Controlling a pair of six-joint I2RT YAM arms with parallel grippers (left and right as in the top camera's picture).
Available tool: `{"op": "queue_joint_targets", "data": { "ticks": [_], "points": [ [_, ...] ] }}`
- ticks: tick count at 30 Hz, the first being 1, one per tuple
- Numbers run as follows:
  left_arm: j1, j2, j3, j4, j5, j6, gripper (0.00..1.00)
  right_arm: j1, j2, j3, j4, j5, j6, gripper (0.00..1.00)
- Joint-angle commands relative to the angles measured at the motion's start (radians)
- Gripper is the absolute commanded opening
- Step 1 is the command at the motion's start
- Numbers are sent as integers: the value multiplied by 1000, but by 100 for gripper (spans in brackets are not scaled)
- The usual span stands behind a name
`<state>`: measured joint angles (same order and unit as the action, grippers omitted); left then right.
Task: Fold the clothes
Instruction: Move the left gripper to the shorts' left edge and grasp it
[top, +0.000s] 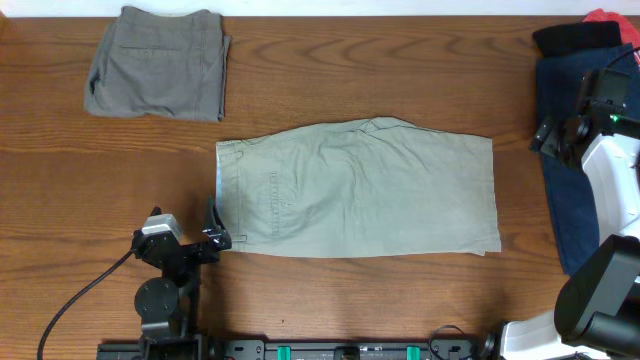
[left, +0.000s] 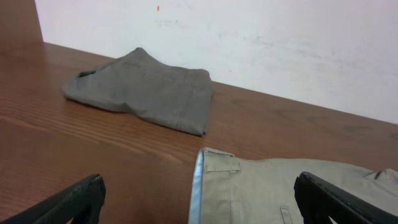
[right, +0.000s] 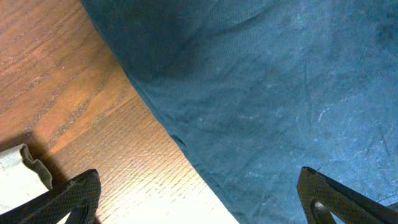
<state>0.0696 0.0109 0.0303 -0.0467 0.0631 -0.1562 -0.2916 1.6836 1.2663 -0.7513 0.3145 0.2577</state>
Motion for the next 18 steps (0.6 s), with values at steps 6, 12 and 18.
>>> {"op": "queue_joint_targets", "data": {
  "ticks": [6,12,18],
  "points": [
    [-4,-7,-26,-19,-4,13,98,-3,-10,-2,-1,18,-12,99],
    [-4,-7,-26,-19,-4,13,98,-3,-10,-2,-1,18,-12,99],
    [-4,-7,-26,-10,10,-1,98,-3,-10,-2,-1,18,-12,99]
  ]
}}
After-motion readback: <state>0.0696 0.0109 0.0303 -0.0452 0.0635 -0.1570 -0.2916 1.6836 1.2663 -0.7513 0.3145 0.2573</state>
